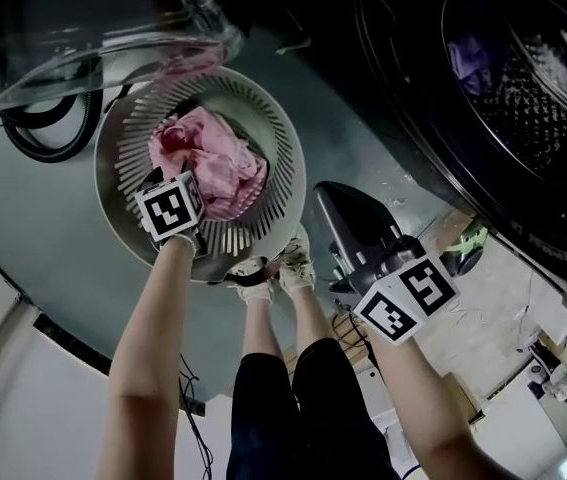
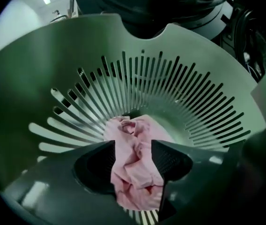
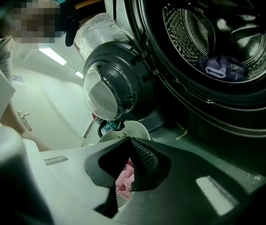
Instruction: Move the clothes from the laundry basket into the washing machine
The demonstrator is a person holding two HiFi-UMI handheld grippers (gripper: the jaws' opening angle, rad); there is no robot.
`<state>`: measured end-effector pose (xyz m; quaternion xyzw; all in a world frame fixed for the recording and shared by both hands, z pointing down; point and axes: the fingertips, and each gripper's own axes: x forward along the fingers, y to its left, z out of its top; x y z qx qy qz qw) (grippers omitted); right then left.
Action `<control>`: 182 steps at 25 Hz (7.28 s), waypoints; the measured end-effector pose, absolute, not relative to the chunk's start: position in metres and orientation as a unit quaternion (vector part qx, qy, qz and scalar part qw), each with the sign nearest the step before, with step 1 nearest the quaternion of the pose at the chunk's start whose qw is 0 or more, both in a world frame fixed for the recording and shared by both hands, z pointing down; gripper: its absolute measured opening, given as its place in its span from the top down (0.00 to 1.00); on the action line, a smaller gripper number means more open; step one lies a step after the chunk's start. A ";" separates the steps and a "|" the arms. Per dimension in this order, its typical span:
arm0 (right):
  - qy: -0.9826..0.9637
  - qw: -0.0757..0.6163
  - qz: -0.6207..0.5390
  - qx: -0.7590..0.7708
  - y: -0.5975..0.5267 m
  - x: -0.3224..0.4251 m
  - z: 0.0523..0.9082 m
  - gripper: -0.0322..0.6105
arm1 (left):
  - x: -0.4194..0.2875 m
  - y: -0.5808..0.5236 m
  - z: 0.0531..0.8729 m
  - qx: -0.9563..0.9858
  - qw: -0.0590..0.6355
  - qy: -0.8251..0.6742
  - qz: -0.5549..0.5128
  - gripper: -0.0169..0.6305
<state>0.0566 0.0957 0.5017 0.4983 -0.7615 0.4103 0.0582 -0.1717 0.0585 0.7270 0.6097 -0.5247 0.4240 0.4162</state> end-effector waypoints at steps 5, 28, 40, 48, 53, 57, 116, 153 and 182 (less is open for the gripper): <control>-0.764 0.029 0.410 0.497 0.102 0.063 0.505 0.90 | -0.180 0.058 0.756 0.600 0.415 -0.512 0.454 0.63; -0.818 0.205 0.302 0.444 0.096 0.008 0.426 0.90 | -0.098 0.077 0.487 0.792 0.376 -0.384 0.289 0.96; -0.878 0.269 0.220 0.330 0.078 -0.042 0.371 0.34 | -0.062 0.067 0.290 0.885 0.309 -0.286 0.199 0.96; -0.873 0.221 0.248 0.358 0.065 -0.055 0.372 0.83 | -0.065 0.064 0.243 0.902 0.309 -0.273 0.131 0.96; -0.860 0.227 0.273 0.365 0.080 -0.041 0.360 0.89 | -0.084 0.056 0.262 0.880 0.305 -0.330 0.151 0.96; -0.858 0.185 0.280 0.389 0.079 -0.013 0.322 0.89 | -0.082 0.060 0.286 0.874 0.299 -0.338 0.182 0.75; -0.807 0.248 0.217 0.490 0.046 0.033 0.312 0.57 | 0.033 0.050 0.240 0.923 0.314 -0.196 0.102 0.94; -0.529 0.146 0.224 0.806 -0.036 0.356 0.439 0.76 | 0.051 0.041 0.437 0.882 0.334 -0.289 0.164 0.97; -0.528 0.080 0.503 0.679 0.041 0.174 0.556 0.14 | 0.039 0.046 0.455 0.861 0.364 -0.316 0.162 0.97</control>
